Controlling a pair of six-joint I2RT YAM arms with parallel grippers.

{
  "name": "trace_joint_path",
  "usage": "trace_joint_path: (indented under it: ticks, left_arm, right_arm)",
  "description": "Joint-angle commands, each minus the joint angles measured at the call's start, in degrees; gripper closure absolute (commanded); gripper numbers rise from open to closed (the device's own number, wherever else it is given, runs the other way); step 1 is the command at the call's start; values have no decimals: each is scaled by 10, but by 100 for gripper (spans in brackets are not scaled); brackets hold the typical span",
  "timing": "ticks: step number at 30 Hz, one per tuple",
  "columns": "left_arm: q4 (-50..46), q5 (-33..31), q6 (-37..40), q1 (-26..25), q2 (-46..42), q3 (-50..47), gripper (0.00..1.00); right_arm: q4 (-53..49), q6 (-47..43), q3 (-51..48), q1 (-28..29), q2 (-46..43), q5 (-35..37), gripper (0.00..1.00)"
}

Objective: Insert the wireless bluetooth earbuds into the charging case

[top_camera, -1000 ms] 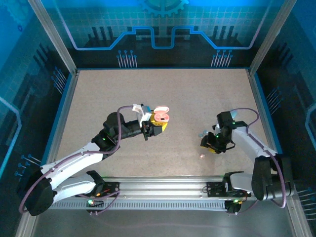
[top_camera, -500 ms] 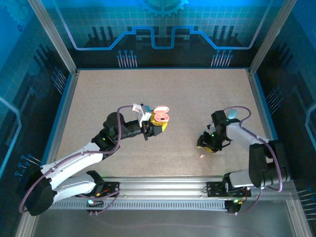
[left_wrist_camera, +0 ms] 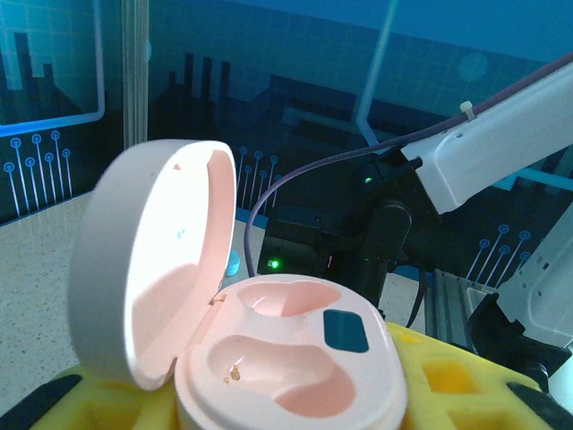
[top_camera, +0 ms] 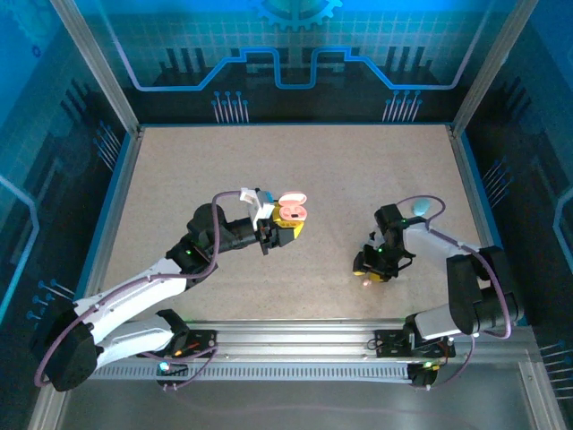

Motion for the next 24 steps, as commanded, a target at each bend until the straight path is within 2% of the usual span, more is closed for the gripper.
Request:
trace_joint_path:
  ticks: [1,10,21,24]
  left_arm:
    - [24,9,-3,-4,-11,-10,65]
    - [27,9,-3,-4,-13,-14,65]
    - [27,9,-6,-5,-10,-11,65]
    - [28,8,-8,-4,-8,-10,65]
  right_arm:
    - [-21,14,-8,15,-7,1,54]
    - [-47,30,-14,41,-36,-3,56]
    - [-21,31,-19,67,-37,-41,55]
    - [-37,32,-12,70,-39,-24,55]
